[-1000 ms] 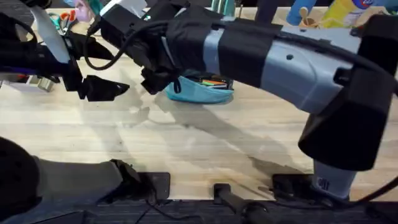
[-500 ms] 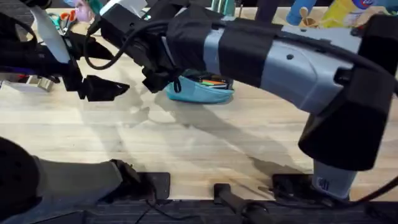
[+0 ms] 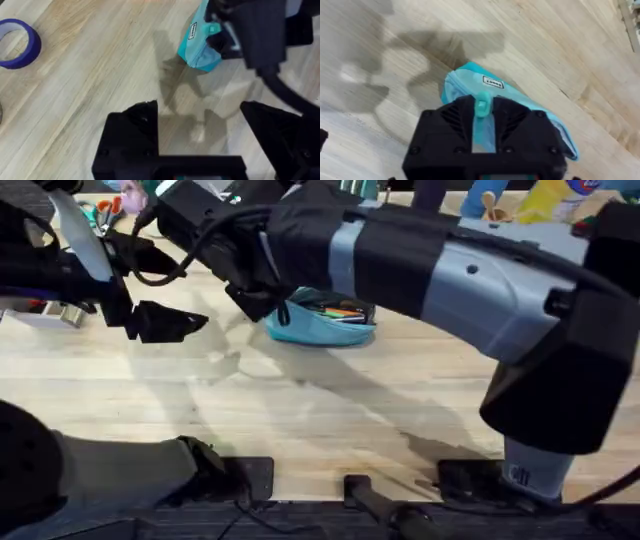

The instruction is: Unzip the bag, pick up the pens from the table one at a time and place them inside, then zip the bag closed.

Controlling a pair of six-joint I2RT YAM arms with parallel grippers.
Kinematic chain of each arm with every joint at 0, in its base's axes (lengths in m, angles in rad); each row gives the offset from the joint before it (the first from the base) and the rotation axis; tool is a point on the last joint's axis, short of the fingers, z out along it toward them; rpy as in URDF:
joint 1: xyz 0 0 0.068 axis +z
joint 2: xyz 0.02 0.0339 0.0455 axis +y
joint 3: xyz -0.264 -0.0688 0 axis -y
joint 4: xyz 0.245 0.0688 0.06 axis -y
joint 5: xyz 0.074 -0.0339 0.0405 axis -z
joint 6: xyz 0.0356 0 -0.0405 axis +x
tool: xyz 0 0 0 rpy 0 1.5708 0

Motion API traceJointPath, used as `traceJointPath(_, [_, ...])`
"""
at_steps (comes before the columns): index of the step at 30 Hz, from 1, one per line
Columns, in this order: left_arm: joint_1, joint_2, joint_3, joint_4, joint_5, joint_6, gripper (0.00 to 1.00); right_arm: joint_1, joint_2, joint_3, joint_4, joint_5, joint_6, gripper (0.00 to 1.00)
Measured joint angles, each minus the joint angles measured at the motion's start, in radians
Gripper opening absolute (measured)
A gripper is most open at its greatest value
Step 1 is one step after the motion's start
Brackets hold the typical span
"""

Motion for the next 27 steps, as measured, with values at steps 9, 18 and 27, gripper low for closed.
traceJointPath(9, [0.0, 0.0, 0.0, 0.0, 0.0, 0.0, 0.993, 0.0, 0.0, 0.003, -0.016, 0.0, 0.0, 0.041])
traceJointPath(18, [0.0, 0.0, 0.0, 0.0, 0.0, 0.0, 0.993, 0.0, 0.0, 0.005, -0.021, 0.0, -0.006, 0.033])
traceJointPath(27, [0.0, 0.0, 0.0, 0.0, 0.0, 0.0, 0.993, 0.0, 0.006, 0.129, -0.146, -0.014, -0.026, 0.032])
